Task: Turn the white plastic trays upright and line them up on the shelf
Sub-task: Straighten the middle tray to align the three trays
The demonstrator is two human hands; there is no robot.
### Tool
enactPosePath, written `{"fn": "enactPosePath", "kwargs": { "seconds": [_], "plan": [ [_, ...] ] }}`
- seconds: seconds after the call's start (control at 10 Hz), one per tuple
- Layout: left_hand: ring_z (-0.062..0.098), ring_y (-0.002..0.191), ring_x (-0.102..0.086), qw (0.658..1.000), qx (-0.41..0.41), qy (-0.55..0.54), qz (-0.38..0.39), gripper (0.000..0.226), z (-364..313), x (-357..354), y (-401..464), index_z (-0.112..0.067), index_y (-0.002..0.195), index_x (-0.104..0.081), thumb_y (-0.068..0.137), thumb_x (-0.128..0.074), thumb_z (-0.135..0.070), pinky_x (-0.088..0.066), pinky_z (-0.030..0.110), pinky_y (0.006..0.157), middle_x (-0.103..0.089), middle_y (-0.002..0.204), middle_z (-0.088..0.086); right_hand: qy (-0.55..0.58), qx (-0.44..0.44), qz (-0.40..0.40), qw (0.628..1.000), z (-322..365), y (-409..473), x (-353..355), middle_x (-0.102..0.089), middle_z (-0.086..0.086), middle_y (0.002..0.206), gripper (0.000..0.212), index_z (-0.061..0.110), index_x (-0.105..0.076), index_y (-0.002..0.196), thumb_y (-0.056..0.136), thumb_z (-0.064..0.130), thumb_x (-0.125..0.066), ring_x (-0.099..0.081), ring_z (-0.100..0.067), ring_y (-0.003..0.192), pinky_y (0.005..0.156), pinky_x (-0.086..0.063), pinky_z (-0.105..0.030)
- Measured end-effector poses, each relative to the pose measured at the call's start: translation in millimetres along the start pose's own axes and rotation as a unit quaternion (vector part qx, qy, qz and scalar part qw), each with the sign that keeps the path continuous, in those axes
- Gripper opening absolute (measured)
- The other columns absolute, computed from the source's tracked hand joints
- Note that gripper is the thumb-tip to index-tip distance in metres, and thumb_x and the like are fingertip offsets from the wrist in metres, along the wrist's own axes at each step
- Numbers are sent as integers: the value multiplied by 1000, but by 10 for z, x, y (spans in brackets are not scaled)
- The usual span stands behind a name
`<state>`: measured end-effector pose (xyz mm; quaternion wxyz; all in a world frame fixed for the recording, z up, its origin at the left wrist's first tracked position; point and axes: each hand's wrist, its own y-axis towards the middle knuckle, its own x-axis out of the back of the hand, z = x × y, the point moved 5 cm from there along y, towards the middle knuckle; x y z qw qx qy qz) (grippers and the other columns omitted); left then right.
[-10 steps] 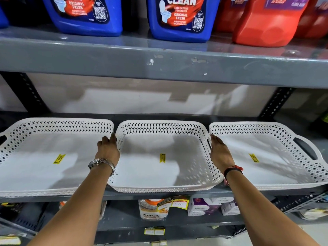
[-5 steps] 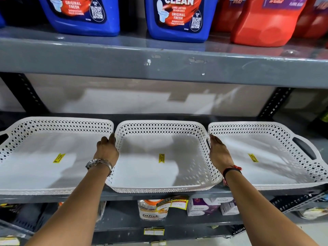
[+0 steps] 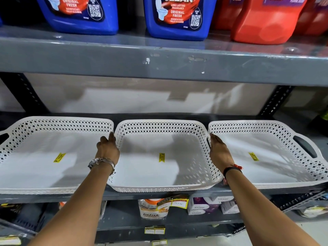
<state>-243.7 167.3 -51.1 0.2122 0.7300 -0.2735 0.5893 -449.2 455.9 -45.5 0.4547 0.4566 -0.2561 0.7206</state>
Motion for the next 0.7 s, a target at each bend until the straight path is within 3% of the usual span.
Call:
{"fn": "enactPosePath", "kwargs": {
  "seconds": [0.2, 0.5, 0.6, 0.7],
  "plan": [
    [44, 107, -49, 998, 13, -57, -9, 63, 0, 31, -21, -3, 147, -17, 88, -36, 8, -46, 45, 88, -42, 125, 30, 5, 2, 8, 1000, 16, 1, 3, -37, -17, 146, 56, 5, -27, 142, 88, -9, -28, -36, -31, 134, 110, -33, -37],
    [42, 110, -46, 999, 9, -44, 3, 64, -7, 26, -14, -4, 147, -15, 88, -36, 7, -46, 44, 88, -39, 127, 28, -12, -5, 26, 1000, 8, 9, -4, -33, -16, 148, 51, 6, -23, 143, 93, -1, -28, -37, -31, 133, 108, -35, -39],
    [39, 117, -40, 1000, 15, 5, 15, 59, -1, 61, -96, -6, 147, -17, 91, -39, -3, -47, 47, 90, -35, 134, 24, -80, -19, 43, 996, 45, -46, 29, -32, -13, 149, 47, 8, -19, 144, 98, 20, -25, -38, -32, 131, 101, -41, -42],
    [36, 126, -35, 999, -7, 32, -33, 56, -40, 160, -114, -9, 146, -20, 94, -39, -19, -42, 48, 96, -32, 142, 20, -124, -4, -1, 992, 112, -38, 119, -30, -10, 151, 51, 9, -17, 145, 98, 29, -24, -33, -28, 135, 104, -38, -40]
  ]
}}
